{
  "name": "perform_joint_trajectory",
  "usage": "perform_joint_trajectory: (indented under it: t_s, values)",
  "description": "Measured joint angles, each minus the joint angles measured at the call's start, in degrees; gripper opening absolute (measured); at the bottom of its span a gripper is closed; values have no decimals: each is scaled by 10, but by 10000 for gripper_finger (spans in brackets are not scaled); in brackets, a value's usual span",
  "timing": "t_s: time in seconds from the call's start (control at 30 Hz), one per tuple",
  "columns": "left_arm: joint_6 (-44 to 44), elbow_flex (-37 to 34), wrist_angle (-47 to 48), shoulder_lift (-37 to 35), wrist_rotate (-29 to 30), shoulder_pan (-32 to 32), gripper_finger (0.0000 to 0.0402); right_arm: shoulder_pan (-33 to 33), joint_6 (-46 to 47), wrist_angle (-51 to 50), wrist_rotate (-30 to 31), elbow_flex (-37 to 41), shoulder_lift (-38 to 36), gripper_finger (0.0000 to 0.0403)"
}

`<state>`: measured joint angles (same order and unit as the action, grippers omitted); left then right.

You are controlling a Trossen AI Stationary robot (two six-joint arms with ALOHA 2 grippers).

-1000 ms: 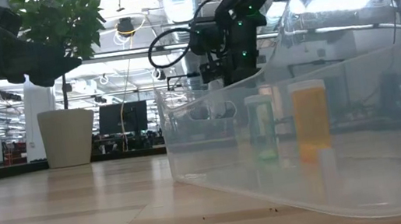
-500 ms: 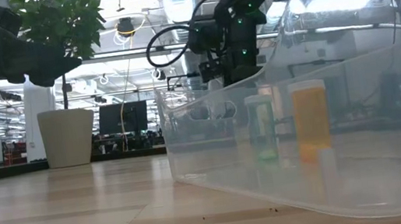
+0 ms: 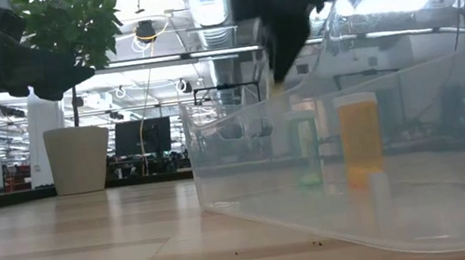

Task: Pick and place medicine bottles into bin by pill shape (circle, oval)
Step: Put the yellow pill bottle into the left transparent bin

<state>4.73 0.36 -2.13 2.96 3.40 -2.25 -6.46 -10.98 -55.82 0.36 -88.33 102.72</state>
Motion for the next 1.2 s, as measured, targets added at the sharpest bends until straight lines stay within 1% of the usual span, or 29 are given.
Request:
perform_joint_trajectory:
  t_s: [0.13, 0.23, 0.4, 0.47, 0.53, 0.6, 0.77, 1.03, 1.2]
  values:
    - [0, 0, 0, 0, 0, 0, 293, 72, 52, 0, 0, 0, -52, 128]
    - [0, 0, 0, 0, 0, 0, 293, 135, 88, 18, 7, 0, -74, 129]
    - [0, 0, 0, 0, 0, 0, 293, 238, 110, 66, 67, 0, -76, 127]
    - [0, 0, 0, 0, 0, 0, 293, 270, 110, 98, 90, -2, -61, 127]
    - [0, 0, 0, 0, 0, 0, 293, 293, 110, 104, 98, 1, -50, 127]
    - [0, 0, -1, 0, 0, 0, 293, 302, 110, 116, 101, -6, -30, 126]
    - [0, 0, 3, 3, 0, 0, 293, 310, 114, 92, 101, -28, 27, 126]
    - [0, 0, 0, 11, -1, 0, 293, 296, 112, 24, 94, -88, 113, 126]
    - [0, 0, 0, 12, 0, 0, 293, 291, 111, 7, 89, -117, 154, 132]
